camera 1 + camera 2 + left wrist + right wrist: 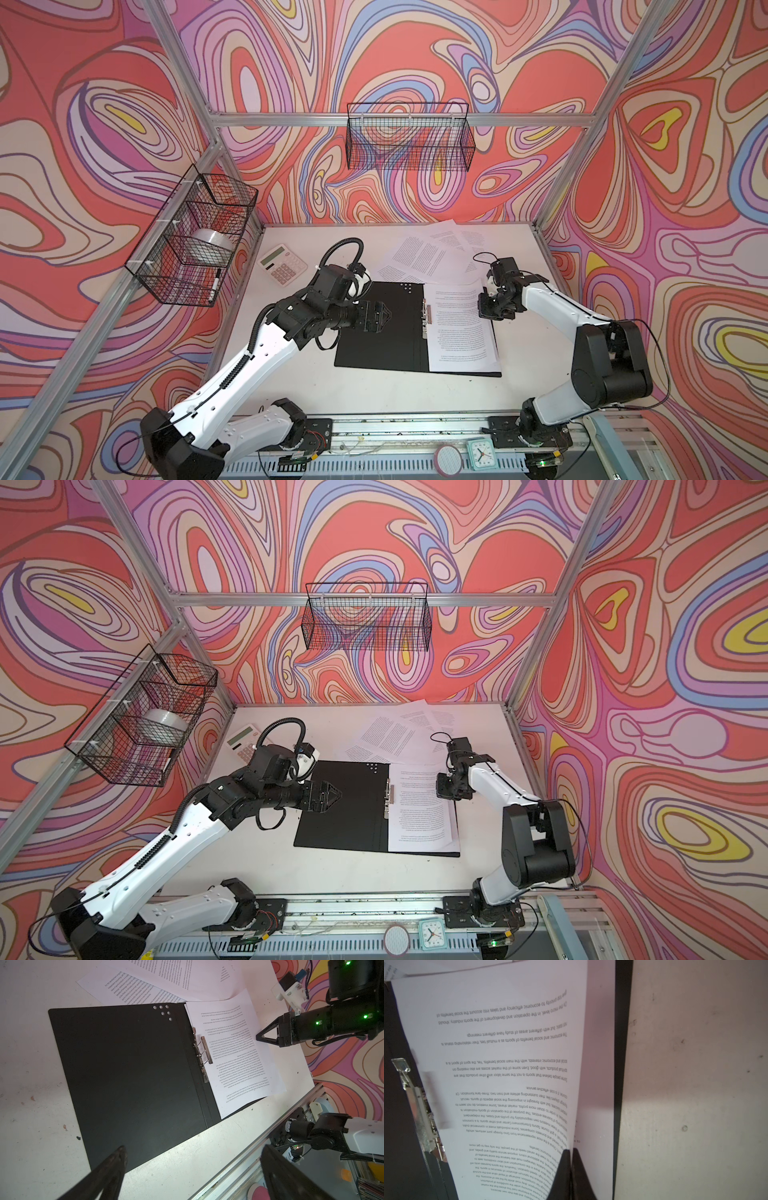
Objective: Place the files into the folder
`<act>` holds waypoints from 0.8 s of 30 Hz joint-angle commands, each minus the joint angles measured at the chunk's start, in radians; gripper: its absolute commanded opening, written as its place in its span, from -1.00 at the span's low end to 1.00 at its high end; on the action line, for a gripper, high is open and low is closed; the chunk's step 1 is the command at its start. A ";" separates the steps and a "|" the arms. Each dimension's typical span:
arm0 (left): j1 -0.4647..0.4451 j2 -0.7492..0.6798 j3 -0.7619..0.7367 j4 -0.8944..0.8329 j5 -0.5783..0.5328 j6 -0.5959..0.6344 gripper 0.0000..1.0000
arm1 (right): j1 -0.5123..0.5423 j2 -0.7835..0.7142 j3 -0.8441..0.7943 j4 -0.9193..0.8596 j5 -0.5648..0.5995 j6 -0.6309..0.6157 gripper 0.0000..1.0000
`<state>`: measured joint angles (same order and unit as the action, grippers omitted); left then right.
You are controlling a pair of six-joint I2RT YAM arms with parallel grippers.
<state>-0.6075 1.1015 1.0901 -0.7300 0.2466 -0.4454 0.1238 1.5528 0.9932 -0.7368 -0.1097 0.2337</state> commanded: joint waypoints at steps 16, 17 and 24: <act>0.016 -0.002 -0.005 -0.020 -0.009 -0.008 1.00 | 0.000 0.026 -0.019 0.008 -0.018 0.037 -1.00; 0.017 -0.002 -0.005 -0.019 -0.010 -0.009 1.00 | 0.002 0.026 -0.020 0.010 -0.018 0.039 -1.00; 0.022 -0.005 -0.010 -0.013 -0.018 -0.023 1.00 | 0.001 0.016 -0.017 0.012 0.016 0.065 -0.62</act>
<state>-0.5934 1.1015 1.0901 -0.7300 0.2424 -0.4530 0.1238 1.5692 0.9821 -0.7315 -0.1173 0.2752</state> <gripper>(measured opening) 0.995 0.152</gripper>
